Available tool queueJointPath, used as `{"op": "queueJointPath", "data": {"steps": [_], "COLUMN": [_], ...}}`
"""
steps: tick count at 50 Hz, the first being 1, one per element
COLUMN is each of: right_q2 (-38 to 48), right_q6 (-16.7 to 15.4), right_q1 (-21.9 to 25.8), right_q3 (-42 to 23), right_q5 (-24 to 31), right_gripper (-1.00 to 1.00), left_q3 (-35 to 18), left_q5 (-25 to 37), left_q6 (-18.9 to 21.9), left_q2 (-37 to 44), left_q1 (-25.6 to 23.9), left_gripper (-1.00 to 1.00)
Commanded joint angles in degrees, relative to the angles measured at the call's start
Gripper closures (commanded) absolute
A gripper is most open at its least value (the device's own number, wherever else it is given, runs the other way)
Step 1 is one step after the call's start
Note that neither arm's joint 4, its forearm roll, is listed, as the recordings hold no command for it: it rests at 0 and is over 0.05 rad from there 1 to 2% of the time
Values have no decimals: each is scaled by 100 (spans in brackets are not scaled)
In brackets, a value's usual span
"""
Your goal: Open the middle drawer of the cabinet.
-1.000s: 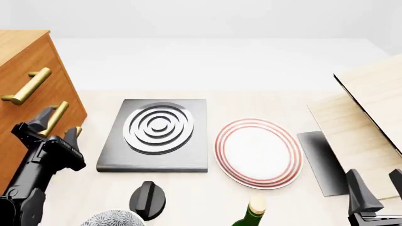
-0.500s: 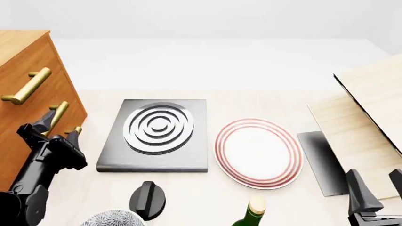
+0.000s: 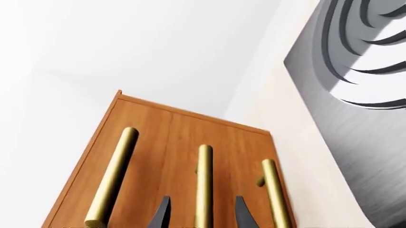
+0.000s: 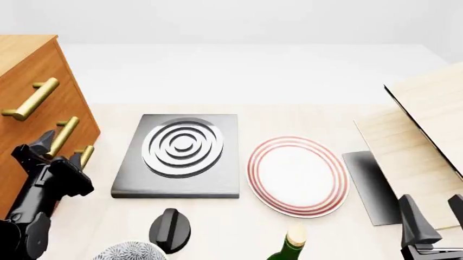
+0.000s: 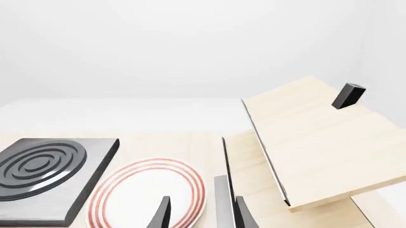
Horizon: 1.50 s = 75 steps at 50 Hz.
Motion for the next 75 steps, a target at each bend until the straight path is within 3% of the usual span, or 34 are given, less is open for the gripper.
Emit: {"op": "queueJointPath", "data": {"steps": [1,16,18,22,28,41,42,59,60,75], "right_q2": [-1,0,-1,1,-1,1,1,-1,0,0], "right_q6": [0,-1,0,0,-1,-1,-1,0,0,0], "right_q1": [0,0,-1,-1,1,0,1,0,1,0], "right_q3": [0,0,0,0,0,0,0,0,0,0], "right_q5": [0,0,0,0,0,0,0,0,0,0], "right_gripper": [-100,-100,-100,-100,-100,-100,-100,-100,-100,-100], "left_q3": [-105,-245,-240,-294,-451,-499,-424,-180,85,449], "left_q5": [0,0,0,0,0,0,0,0,0,0], "left_q6": [43,-94,104,-51,155,101,-53,-84,-1,52], "left_q2": [193,508,419,589,755,872,808,374,-188,-591], "left_q1": [137,209,260,290,466,585,572,418,-342,-833], "left_gripper": [-100,-100,-100,-100,-100,-100,100,100,100,100]}}
